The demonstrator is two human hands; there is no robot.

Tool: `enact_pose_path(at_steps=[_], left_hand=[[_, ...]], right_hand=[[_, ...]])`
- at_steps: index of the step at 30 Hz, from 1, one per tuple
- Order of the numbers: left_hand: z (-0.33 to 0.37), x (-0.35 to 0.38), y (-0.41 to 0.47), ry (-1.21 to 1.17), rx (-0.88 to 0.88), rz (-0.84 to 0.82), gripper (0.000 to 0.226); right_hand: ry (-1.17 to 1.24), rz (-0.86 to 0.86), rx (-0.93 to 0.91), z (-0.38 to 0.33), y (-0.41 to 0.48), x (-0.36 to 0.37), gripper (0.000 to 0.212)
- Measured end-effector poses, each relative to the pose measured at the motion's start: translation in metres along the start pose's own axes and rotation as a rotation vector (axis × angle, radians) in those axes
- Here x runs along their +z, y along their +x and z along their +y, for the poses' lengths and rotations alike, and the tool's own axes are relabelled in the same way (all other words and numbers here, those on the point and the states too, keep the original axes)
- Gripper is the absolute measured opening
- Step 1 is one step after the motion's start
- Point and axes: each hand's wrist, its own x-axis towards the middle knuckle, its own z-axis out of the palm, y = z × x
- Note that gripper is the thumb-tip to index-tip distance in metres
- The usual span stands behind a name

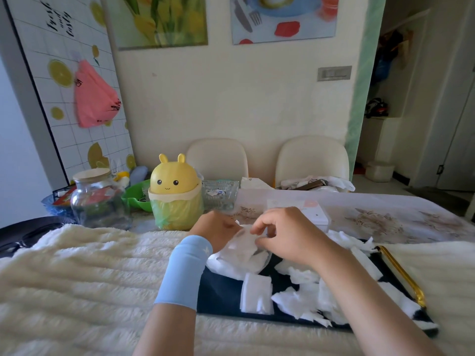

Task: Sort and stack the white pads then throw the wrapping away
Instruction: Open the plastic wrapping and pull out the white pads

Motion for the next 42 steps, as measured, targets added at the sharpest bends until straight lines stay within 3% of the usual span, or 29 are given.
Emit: enact_pose_path(at_steps=[3,10,12,16,23,27,33,36,39,42], left_hand=[[-0.007,0.003,0.006,-0.072,-0.04,0.063,0.037],[-0.022,0.012,0.017,-0.202,-0.084,0.122,0.027],[-0.023,0.015,0.018,-0.273,-0.105,0.13,0.022],[-0.024,0.017,0.014,-0.3,-0.134,0.126,0.017],[-0.031,0.015,0.008,-0.438,-0.06,-0.031,0.026],[-0.037,0.009,-0.008,-0.205,0.039,-0.294,0.04],[-0.021,0.002,-0.015,0.181,0.017,-0.436,0.084],[-0.017,0.005,-0.011,0.187,0.009,-0.451,0.086],[-0.013,0.008,-0.007,0.13,-0.002,-0.406,0.068],[-0.006,0.009,-0.004,0.16,-0.016,-0.4,0.078]], right_hand=[[-0.067,-0.038,-0.052,-0.002,0.0,0.013,0.039],[-0.327,-0.25,-0.145,-0.02,0.001,0.026,0.08],[-0.403,-0.323,-0.137,-0.03,0.006,0.028,0.077],[-0.69,-0.376,-0.195,-0.047,0.019,0.037,0.046],[-0.853,-0.617,-0.011,-0.062,0.03,0.034,0.05],[-0.829,-0.529,-0.029,-0.067,0.029,0.033,0.034],[-0.739,-0.344,-0.134,-0.054,0.011,0.037,0.019],[-0.563,-0.322,-0.113,-0.045,0.002,0.026,0.03],[-0.335,-0.212,-0.047,-0.032,-0.006,0.004,0.035],[-0.308,-0.142,0.017,-0.022,-0.017,-0.018,0.033]])
